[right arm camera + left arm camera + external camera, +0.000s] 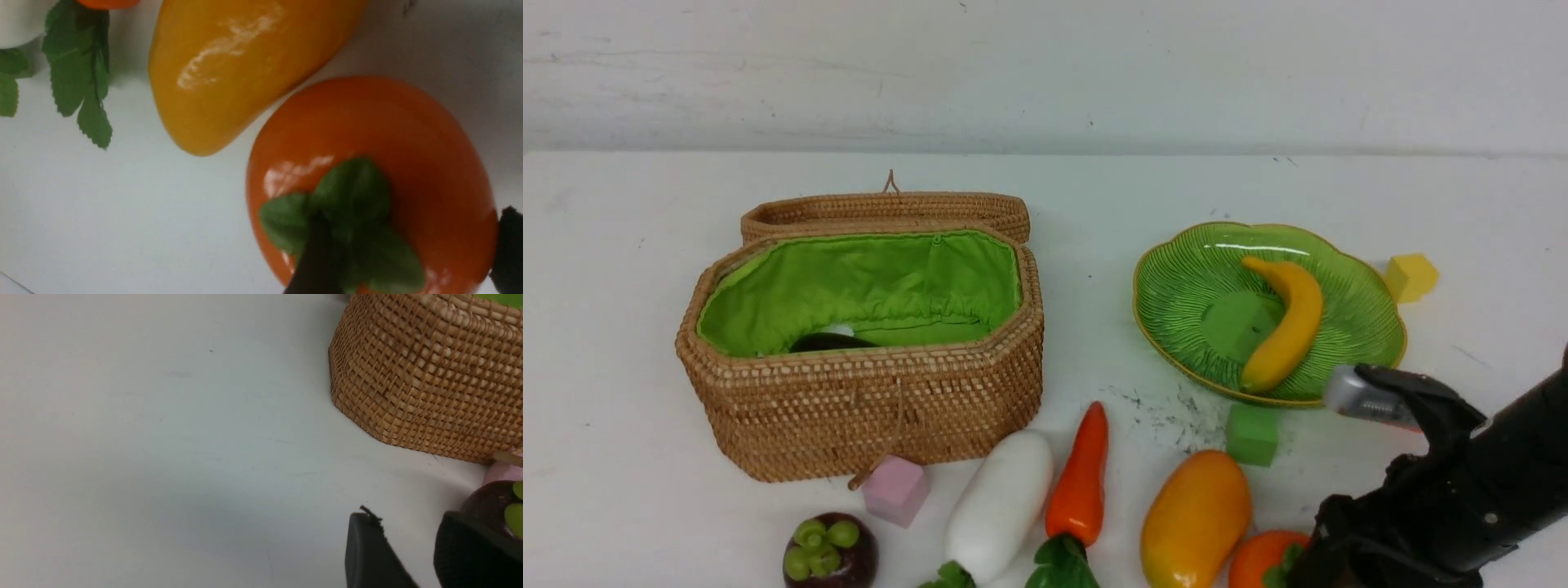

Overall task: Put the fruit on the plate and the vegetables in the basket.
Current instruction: Grab a tomato with your right arm and place it on the plate on the right.

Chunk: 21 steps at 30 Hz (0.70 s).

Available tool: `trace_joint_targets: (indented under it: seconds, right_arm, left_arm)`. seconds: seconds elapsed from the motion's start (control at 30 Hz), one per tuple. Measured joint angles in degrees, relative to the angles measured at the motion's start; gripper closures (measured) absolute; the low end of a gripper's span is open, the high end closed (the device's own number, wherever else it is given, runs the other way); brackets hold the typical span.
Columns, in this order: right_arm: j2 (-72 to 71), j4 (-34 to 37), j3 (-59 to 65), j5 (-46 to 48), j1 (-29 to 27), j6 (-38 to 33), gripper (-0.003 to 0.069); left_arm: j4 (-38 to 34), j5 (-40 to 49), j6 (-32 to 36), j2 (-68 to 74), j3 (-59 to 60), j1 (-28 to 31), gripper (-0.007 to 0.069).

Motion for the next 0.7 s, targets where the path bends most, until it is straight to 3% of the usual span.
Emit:
trace_joint_targets:
  seconds: [0.7]
  right_arm:
    - [2.8,4.2,-0.3,0.1,-0.1,-0.3,0.0140]
  left_arm:
    - [0.0,0.0,0.0,0.0,0.0,0.0,0.0386]
